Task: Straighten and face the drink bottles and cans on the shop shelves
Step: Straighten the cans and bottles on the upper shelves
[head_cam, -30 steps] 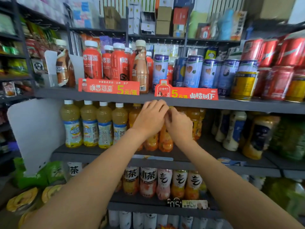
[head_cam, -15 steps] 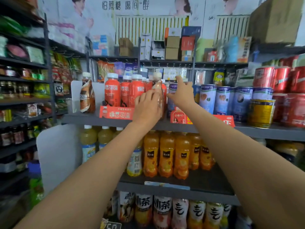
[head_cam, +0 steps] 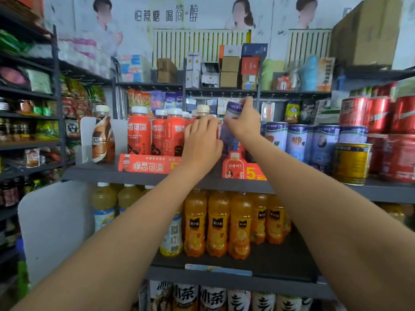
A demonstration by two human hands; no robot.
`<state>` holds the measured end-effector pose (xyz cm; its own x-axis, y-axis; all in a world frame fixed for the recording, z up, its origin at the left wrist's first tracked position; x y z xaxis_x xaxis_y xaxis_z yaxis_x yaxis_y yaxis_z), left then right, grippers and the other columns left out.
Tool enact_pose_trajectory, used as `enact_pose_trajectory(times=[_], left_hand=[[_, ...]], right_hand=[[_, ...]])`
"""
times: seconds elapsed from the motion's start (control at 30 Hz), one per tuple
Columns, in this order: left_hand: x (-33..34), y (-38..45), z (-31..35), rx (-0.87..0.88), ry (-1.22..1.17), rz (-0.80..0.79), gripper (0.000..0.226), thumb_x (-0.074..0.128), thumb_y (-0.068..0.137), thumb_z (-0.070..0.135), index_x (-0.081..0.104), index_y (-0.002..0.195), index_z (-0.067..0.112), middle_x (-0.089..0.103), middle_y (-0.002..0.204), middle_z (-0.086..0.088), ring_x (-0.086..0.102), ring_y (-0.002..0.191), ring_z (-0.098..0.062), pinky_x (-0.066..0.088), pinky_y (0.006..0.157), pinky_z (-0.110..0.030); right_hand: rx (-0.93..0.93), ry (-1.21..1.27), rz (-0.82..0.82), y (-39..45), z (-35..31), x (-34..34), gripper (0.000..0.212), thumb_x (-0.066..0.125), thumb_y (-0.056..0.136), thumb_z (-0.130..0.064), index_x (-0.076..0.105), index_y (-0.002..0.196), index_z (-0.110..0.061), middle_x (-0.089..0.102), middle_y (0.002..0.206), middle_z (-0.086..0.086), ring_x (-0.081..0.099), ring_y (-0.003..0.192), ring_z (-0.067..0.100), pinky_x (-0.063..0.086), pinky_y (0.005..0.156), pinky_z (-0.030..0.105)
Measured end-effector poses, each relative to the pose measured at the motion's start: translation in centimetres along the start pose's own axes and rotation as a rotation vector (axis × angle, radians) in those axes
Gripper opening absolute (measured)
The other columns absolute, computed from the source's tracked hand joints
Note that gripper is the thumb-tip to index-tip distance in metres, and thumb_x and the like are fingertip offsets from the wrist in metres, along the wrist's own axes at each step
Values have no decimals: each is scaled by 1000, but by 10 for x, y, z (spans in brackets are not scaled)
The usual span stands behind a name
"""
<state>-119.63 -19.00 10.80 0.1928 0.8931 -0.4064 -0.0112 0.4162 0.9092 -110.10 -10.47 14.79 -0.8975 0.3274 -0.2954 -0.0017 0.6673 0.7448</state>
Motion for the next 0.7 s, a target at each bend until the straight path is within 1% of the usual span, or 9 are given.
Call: enact_pose_trajectory(times=[0.03,0.1,0.17,0.23,0.33,0.43,0.53,0.6,0.7], left_hand=[[0,4,3,-27,-23,25,42,47,85,9,47,127,12,45,133,-3,39,126,-19,23,106,-32],[3,10,13,-77,-72,51,43,47,87,11,45,130,13,44,134,-2,38,127,-18,23,107,-33],[12,17,27,-105,-97,33,44,46,89,14,43,133,15,43,136,-1,37,128,-18,24,107,-34],[25,22,42,-124,-134,-21,46,44,91,14,39,137,15,41,140,-2,36,130,-20,25,108,-37],[50,24,55,-173,-232,-140,49,44,94,15,34,141,16,41,141,-5,41,128,-25,30,105,-41],[74,20,65,-217,-338,-236,54,49,94,23,27,144,20,45,138,-10,49,120,-31,38,101,-43],[88,18,75,-303,-554,-256,69,60,89,27,22,146,18,38,145,-10,40,131,-30,36,105,-42],[100,16,81,-400,-672,-290,82,66,84,30,15,147,17,34,147,-11,38,133,-30,36,104,-39],[123,9,88,-525,-670,-372,93,70,81,34,9,148,14,32,148,-13,40,131,-33,38,104,-42]], right_hand=[[-31,26,14,5,-10,-14,45,64,84,-13,41,121,-7,54,102,4,55,88,20,38,70,24],[-75,63,64,17,-27,-45,48,67,82,-15,41,122,-9,56,110,6,55,90,20,41,73,24],[-104,16,136,27,-35,-76,49,69,80,-18,43,121,-10,59,113,10,57,100,25,47,80,30],[-107,-86,192,32,-32,-106,50,71,78,-22,44,118,-11,61,109,9,56,104,27,48,87,36],[-18,0,209,34,-9,-139,48,73,78,-21,45,116,-10,54,97,0,56,96,19,51,87,35],[85,129,230,34,16,-166,51,74,76,-17,46,117,-8,53,99,1,55,92,17,51,91,36],[138,220,244,32,31,-184,53,72,79,-16,44,124,-10,53,106,3,53,91,14,51,89,29],[145,254,243,32,37,-192,54,70,81,-15,42,127,-11,52,109,2,52,92,13,51,88,28],[105,127,208,32,43,-198,54,69,81,-14,43,127,-11,53,107,2,52,89,13,47,79,24]])
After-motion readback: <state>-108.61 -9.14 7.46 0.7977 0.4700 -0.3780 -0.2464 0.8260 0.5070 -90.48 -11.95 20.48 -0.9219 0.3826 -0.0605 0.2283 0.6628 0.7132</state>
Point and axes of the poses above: each hand's wrist, its own y-axis towards the middle knuckle, its own x-axis out of the palm, z = x × y, the point moved 9 cm from there along y, towards the middle knuckle
